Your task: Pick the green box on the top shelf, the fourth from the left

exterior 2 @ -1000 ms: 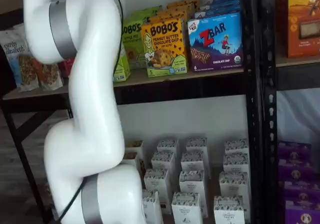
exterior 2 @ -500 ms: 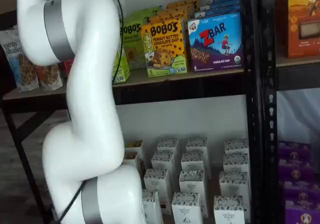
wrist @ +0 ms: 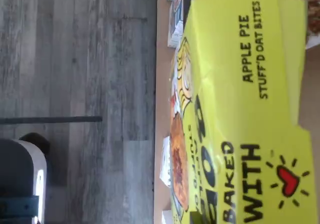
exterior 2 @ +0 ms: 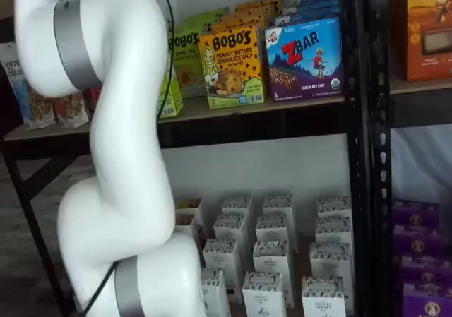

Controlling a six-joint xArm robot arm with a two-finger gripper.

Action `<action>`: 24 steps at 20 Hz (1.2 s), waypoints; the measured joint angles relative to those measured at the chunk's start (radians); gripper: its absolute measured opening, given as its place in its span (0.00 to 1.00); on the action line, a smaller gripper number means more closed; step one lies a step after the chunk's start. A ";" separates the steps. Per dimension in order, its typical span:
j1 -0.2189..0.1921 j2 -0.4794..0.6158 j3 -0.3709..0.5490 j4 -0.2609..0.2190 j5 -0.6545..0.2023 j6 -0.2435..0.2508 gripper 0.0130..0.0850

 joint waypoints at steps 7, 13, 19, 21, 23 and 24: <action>-0.019 -0.074 0.039 0.018 0.032 -0.012 0.11; -0.039 -0.127 0.070 0.028 0.057 -0.027 0.11; -0.074 -0.190 0.115 0.039 0.072 -0.056 0.11; -0.090 -0.215 0.136 0.042 0.075 -0.070 0.11; -0.104 -0.240 0.157 0.041 0.077 -0.084 0.11; -0.109 -0.252 0.168 0.039 0.075 -0.090 0.11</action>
